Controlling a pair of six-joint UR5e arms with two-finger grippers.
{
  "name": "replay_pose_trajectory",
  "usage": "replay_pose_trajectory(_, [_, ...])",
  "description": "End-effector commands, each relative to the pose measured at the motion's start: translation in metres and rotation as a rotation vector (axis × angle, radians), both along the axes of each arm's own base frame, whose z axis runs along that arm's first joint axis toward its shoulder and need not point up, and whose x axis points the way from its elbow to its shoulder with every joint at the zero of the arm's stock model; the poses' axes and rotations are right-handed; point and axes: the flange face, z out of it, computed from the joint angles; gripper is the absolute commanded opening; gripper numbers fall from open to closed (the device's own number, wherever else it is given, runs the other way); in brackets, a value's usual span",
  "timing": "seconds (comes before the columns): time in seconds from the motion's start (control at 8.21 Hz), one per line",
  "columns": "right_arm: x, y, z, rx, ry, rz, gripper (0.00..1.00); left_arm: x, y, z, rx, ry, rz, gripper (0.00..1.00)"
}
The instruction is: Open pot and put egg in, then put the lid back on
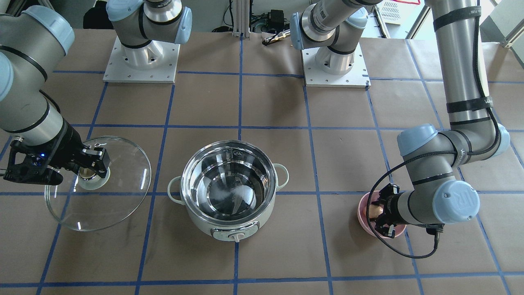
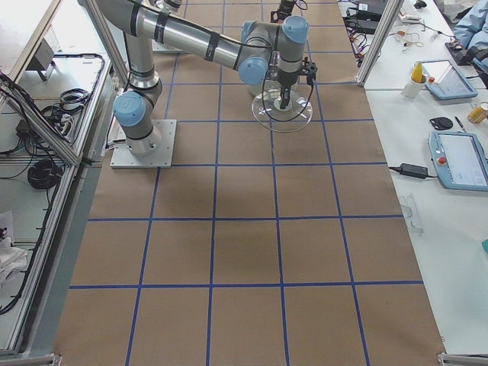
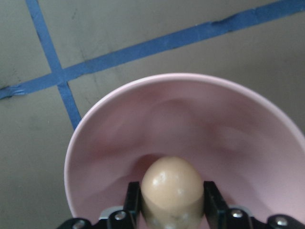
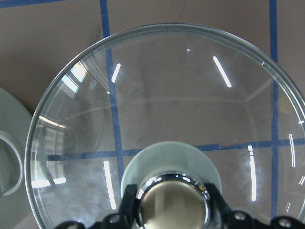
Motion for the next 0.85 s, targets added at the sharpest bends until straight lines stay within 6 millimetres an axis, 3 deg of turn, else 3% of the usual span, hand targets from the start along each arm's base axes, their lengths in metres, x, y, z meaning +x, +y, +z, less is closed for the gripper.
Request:
replay_pose_trajectory(0.0, [0.000, -0.001, 0.000, -0.005, -0.003, 0.041, 0.00, -0.001, 0.000, 0.015, -0.018, 0.007, 0.005, 0.00])
replay_pose_trajectory(0.24, [0.000, 0.000, -0.001, 0.000, -0.002, 0.048, 0.00, -0.004, 0.013, 0.049, -0.002, 0.005, 0.002, 0.00])
replay_pose_trajectory(0.37, [0.000, -0.001, 0.000, -0.005, -0.003, 0.048, 0.00, -0.008, 0.027, 0.078, 0.023, 0.005, -0.003, 0.00])
replay_pose_trajectory(0.61, [0.000, -0.001, 0.000, -0.009, -0.002, 0.048, 0.00, -0.028, 0.039, 0.148, -0.058, -0.021, 0.001, 0.00])
replay_pose_trajectory(0.73, [0.000, -0.001, 0.001, -0.012, -0.001, 0.048, 0.00, -0.052, 0.046, 0.169, -0.093, -0.027, -0.026, 0.00])
